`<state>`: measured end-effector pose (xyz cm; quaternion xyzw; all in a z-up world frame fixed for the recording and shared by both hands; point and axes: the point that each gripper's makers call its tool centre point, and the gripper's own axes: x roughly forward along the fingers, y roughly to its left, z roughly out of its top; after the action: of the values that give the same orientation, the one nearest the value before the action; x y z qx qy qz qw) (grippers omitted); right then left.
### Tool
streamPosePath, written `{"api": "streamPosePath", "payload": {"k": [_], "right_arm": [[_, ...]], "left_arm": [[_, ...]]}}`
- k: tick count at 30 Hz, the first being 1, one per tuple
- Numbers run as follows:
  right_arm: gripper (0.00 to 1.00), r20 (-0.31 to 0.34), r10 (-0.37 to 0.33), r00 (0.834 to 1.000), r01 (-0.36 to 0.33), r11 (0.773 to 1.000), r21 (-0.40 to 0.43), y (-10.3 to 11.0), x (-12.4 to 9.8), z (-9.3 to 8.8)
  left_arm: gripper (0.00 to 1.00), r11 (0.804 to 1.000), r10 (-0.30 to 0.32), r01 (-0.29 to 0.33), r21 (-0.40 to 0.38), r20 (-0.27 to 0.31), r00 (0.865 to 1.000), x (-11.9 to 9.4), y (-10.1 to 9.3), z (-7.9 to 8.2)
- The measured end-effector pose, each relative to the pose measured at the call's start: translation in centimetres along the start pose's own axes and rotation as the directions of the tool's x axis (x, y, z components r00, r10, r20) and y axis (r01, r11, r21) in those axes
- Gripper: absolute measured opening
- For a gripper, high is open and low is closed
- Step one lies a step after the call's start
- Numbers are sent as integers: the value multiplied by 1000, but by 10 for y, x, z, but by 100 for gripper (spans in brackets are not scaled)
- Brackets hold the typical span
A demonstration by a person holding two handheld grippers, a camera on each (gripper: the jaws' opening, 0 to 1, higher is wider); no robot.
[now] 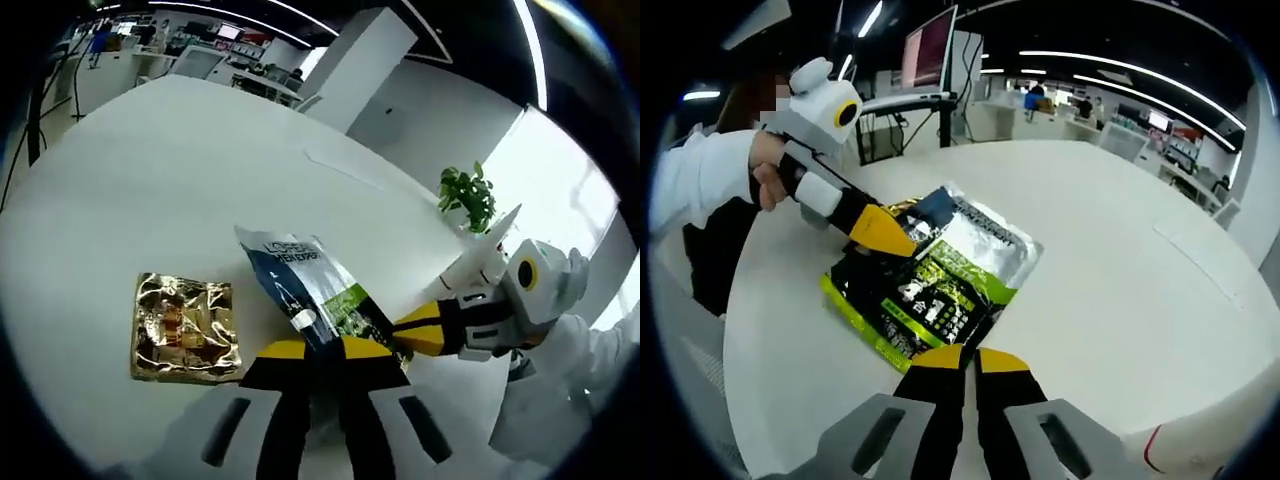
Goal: Arrange the skincare products in the storage area until every visible bottle or jar stands upright without overlapping.
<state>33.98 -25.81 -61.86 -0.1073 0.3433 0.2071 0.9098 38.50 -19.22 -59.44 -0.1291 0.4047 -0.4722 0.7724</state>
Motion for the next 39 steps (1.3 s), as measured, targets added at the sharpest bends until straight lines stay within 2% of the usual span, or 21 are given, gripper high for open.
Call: {"api": "streamPosePath", "payload": {"k": [2,4,7,11,16,21,22,23,28,32,35,36,39], "right_arm": [[0,-1,5,1000,-5,1000,-6,0,0,0],[0,-2,6,1000,-6,1000,-13,1,-1,1],[0,-10,1,1000,-1,999,-36,2,-5,0],[4,-1,1,1000,-1,1000,-17,3,-11,1],[7,36,2,999,-3,1000,18,4,-27,8],[13,48,10,999,-11,1000,15,11,-43,6],[13,56,9,998,-11,1000,26,12,-44,6],[13,56,20,998,-24,997,77,16,-46,3],[16,77,26,997,-37,989,145,20,-52,-3],[19,121,29,992,-58,967,246,22,-55,-3],[22,162,48,986,-103,931,349,29,-58,-1],[23,189,67,980,-133,924,358,33,-60,3],[22,229,64,971,-152,908,391,28,-65,10]], "left_arm": [[0,1000,-9,10,-19,34,999,0,-4,6],[0,1000,-6,6,17,32,999,-1,-11,5],[0,1000,-23,22,11,36,999,0,-12,8],[0,999,-41,39,34,42,998,-1,-12,10],[0,998,-60,58,40,69,996,-7,-23,11],[0,995,-92,90,32,94,991,-11,-30,19],[0,995,-96,93,33,95,991,-13,-32,18],[0,995,-100,98,30,98,990,-14,-33,18],[0,990,-139,138,18,112,984,-19,-48,18],[0,983,-183,184,8,136,974,-25,-62,22],[0,977,-211,212,5,148,966,-28,-73,26],[0,975,-220,221,8,155,963,-29,-76,27],[0,968,-246,249,1,179,953,-33,-85,33]]}}
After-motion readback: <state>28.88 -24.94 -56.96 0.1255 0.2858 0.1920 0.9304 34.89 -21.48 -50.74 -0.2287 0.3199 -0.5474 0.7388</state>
